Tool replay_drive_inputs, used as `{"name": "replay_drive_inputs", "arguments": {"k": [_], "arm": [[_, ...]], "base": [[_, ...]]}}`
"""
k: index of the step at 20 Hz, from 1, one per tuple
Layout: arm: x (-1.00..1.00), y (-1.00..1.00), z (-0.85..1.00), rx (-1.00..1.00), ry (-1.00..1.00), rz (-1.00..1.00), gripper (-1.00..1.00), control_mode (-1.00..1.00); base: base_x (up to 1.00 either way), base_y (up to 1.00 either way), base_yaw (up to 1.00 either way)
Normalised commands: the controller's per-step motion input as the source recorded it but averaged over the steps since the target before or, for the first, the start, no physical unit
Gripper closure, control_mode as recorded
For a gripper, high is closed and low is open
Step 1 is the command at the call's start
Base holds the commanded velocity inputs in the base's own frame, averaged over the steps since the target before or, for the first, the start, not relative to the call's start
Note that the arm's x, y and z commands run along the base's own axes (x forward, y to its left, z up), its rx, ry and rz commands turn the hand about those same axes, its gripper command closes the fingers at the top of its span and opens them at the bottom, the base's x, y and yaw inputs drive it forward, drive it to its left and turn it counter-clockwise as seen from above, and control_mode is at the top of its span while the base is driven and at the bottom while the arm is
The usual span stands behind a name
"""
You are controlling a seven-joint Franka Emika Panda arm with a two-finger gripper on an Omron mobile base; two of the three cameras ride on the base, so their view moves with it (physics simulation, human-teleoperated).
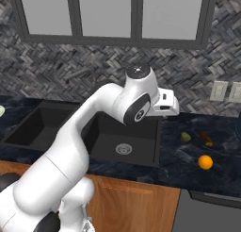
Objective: There is a mixed pile of frozen fruits and vegetables on the counter. Locate all the frozen vegetables and place the items in a bowl on the counter. Take all the frozen fruits and defrost them in a running sink.
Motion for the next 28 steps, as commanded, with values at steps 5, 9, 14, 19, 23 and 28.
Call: {"name": "replay_drive_inputs", "arguments": {"k": [5,9,14,19,23,28], "arm": [[0.01,-0.24,0.00,0.00,0.02,-0.04,-1.00,-1.00],[0.07,-0.21,-0.06,0.00,0.07,-0.06,-1.00,-1.00],[0.04,-0.21,-0.17,0.00,0.02,-0.02,-1.00,-1.00],[0.04,-0.18,-0.21,0.00,0.00,0.00,-1.00,-1.00],[0.12,-0.15,-0.13,0.00,0.00,0.00,-1.00,-1.00],[0.13,-0.20,-0.08,0.00,0.00,0.00,-1.00,-1.00]], "base": [[0.00,0.00,0.00],[0.00,0.00,0.00],[0.00,0.00,0.00],[0.00,0.00,0.00],[0.00,0.00,0.00],[0.00,0.00,0.00]]}}
